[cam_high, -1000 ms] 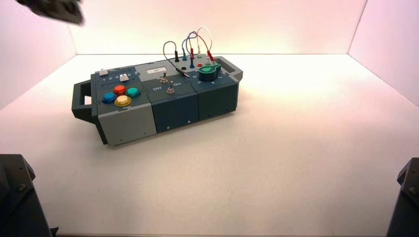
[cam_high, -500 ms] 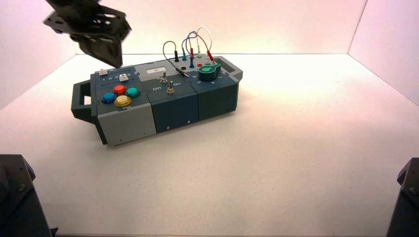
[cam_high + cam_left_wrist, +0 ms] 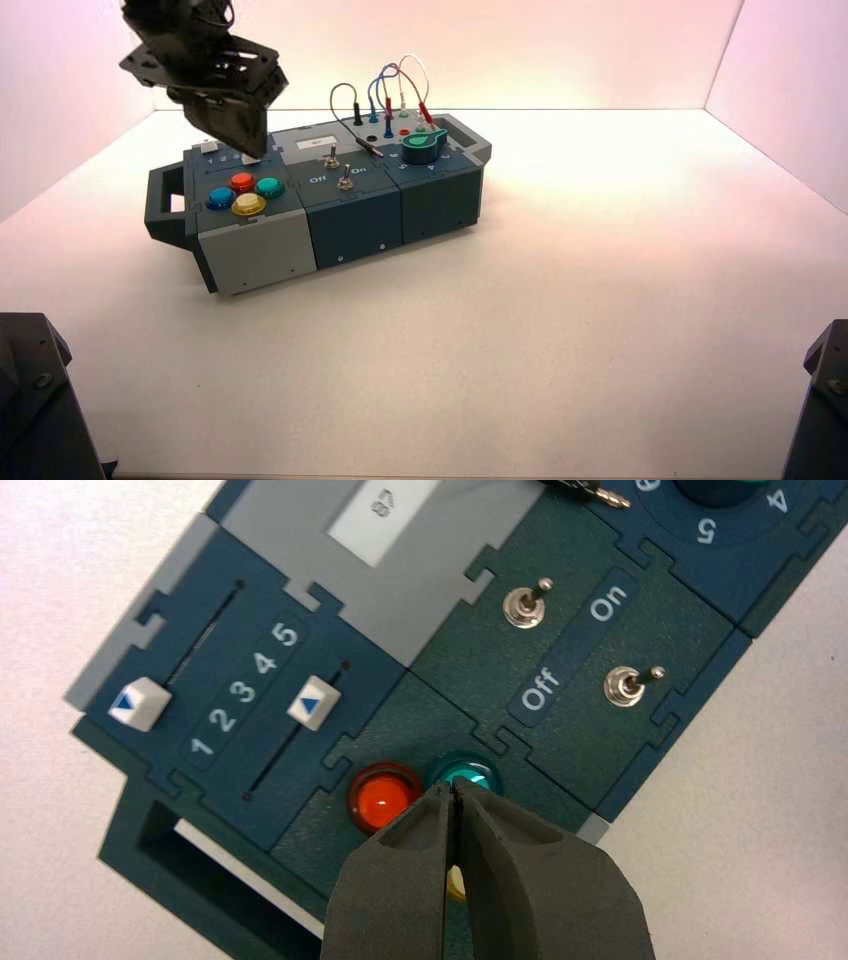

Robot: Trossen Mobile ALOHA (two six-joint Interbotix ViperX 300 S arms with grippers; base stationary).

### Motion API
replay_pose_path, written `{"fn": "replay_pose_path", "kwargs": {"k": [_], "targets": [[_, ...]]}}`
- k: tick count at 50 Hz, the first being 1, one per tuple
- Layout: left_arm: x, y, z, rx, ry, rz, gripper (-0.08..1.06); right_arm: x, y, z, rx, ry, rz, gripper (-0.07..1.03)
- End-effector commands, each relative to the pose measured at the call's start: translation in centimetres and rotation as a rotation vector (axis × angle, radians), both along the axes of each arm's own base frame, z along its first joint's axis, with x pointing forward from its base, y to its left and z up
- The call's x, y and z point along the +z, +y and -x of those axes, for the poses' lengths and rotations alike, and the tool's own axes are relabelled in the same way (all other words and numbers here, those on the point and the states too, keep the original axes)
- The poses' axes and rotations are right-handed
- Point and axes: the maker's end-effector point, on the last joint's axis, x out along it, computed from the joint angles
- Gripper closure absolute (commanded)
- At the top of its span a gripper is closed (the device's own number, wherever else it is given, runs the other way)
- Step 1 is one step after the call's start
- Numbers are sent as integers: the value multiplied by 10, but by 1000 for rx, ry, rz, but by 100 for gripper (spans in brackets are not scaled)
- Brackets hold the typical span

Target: Push the green button with the left gripper.

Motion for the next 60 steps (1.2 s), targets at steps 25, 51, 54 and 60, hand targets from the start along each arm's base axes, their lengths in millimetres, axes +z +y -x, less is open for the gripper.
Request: {"fn": "replay_pose_path", "kwargs": {"k": [25, 51, 54, 60], "targets": [[-10, -7, -5, -17, 29, -10, 100, 14, 1, -2, 5, -29, -4, 98], [-19, -7, -2, -18, 60, -22, 100, 17, 1, -1, 5, -41, -7, 98], [-19, -7, -2, -18, 62, -23, 100, 17, 1, -1, 5, -41, -8, 98], [-17, -7, -2, -18, 61, -22, 100, 17, 1, -1, 5, -41, -7, 98]]}}
